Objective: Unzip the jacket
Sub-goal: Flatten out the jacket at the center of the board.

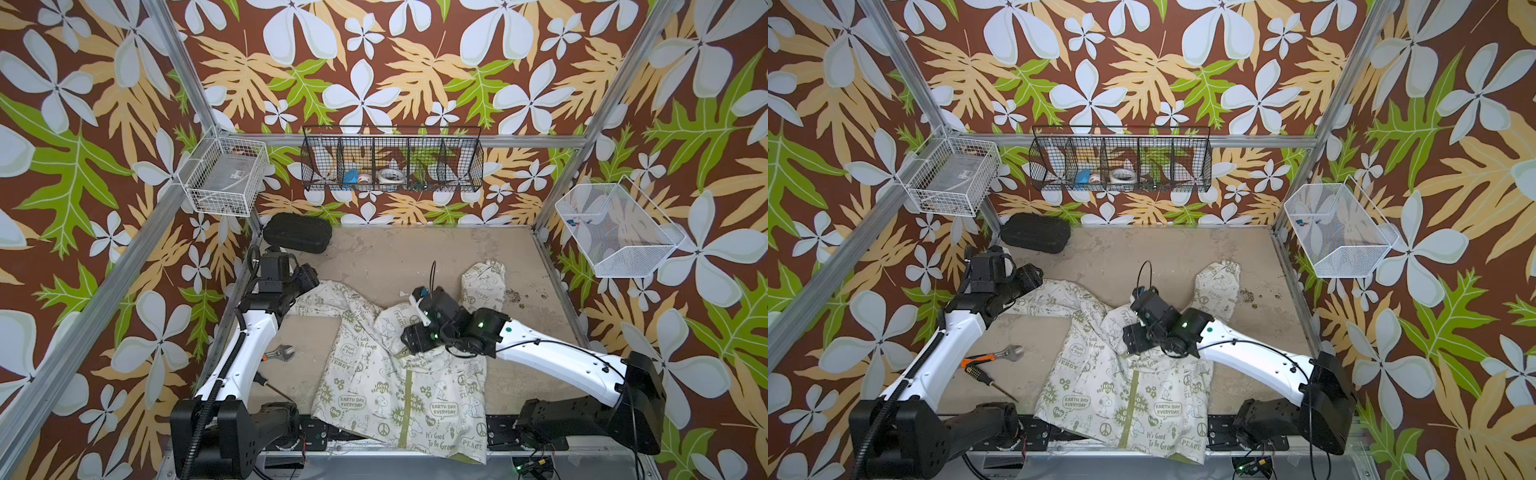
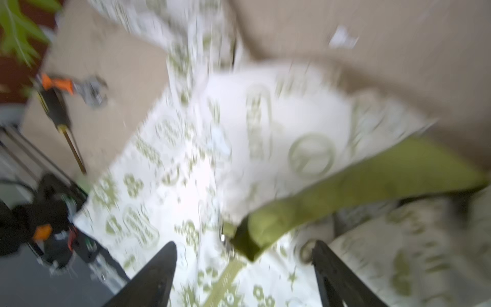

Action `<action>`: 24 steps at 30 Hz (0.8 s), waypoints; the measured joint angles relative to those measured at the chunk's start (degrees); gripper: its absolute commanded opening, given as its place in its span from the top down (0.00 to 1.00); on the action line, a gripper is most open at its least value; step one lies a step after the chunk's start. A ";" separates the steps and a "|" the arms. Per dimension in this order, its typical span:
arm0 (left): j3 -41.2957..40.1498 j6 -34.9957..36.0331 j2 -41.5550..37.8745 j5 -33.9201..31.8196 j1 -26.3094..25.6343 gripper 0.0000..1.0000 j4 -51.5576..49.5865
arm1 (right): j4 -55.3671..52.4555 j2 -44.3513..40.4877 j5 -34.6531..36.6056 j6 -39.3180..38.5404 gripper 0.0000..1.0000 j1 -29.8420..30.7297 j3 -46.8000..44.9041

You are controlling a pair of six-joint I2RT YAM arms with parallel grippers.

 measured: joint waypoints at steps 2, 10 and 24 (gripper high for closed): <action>0.87 1.18 0.57 1.07 -2.01 0.26 0.07 | -0.37 2.97 -0.61 -1.20 0.16 -4.94 4.92; 3.61 4.98 3.32 3.87 -6.78 0.00 -0.37 | -2.62 17.00 -4.85 -3.45 0.17 -15.19 12.87; 4.98 12.15 6.82 3.52 -11.58 0.00 -4.13 | -0.44 23.78 -9.94 -0.94 1.00 -15.67 10.43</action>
